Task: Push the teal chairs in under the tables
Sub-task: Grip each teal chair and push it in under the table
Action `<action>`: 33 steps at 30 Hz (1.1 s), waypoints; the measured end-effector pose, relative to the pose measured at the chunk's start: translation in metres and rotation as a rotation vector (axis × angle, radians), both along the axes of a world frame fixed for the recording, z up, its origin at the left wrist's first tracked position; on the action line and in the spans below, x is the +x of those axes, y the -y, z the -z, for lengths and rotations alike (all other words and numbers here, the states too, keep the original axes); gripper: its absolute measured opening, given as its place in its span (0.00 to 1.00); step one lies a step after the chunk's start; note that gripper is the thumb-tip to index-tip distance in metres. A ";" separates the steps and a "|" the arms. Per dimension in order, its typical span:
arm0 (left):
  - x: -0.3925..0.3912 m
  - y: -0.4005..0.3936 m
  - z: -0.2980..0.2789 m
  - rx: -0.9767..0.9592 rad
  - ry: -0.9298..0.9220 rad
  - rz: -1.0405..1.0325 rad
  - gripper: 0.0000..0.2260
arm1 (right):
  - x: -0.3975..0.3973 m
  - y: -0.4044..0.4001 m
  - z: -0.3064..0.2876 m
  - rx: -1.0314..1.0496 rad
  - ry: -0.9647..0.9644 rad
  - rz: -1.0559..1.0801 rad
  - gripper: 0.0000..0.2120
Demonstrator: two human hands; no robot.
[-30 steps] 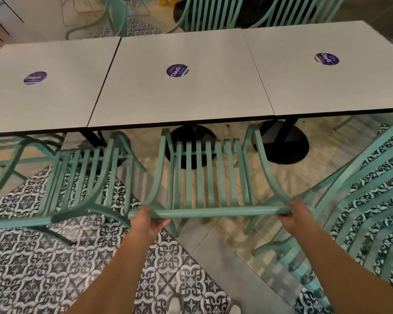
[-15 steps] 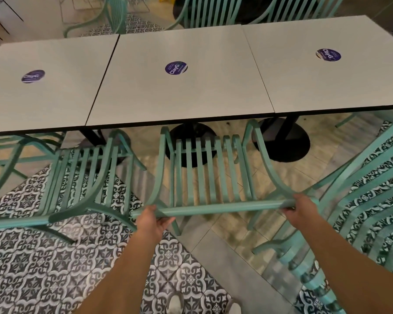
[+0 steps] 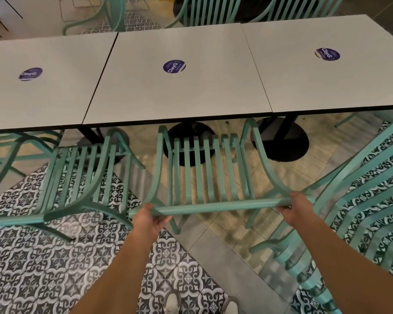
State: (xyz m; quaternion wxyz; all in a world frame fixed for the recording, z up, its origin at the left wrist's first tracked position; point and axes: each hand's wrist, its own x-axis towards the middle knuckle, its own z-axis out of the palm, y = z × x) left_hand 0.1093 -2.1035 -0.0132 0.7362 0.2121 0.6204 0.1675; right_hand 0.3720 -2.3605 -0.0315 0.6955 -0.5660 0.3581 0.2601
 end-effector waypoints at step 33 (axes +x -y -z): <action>0.225 0.343 -0.048 1.790 0.050 2.460 0.16 | -0.112 0.361 -0.070 -1.256 0.317 -0.812 0.28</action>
